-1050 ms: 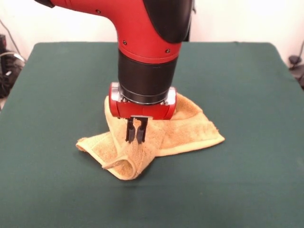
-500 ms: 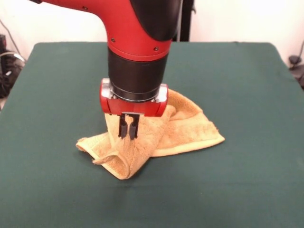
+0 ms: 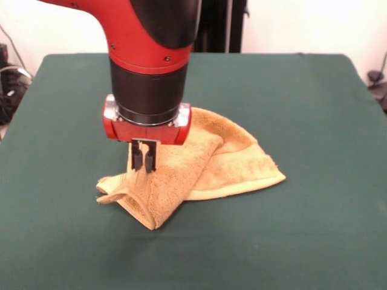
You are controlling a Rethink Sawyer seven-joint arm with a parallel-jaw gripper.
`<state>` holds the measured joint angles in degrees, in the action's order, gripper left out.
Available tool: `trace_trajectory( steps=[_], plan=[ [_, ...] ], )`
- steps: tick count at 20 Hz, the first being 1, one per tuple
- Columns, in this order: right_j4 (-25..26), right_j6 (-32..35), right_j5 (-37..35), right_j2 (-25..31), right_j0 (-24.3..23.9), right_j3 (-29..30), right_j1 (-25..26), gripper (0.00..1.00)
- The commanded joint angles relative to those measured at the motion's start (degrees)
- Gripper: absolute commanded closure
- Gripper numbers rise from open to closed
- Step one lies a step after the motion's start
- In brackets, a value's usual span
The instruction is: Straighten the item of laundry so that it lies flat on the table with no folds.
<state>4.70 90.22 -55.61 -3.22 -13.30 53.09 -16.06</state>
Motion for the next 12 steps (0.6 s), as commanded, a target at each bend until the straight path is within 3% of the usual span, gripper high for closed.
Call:
trace_trajectory(
  steps=[1,12],
  plan=[
    [-0.3,-3.32,-7.3,6.56,0.35,1.04,0.29,1.0],
    [0.02,-2.93,-9.38,6.42,0.25,-0.57,0.16,1.0]
  ],
)
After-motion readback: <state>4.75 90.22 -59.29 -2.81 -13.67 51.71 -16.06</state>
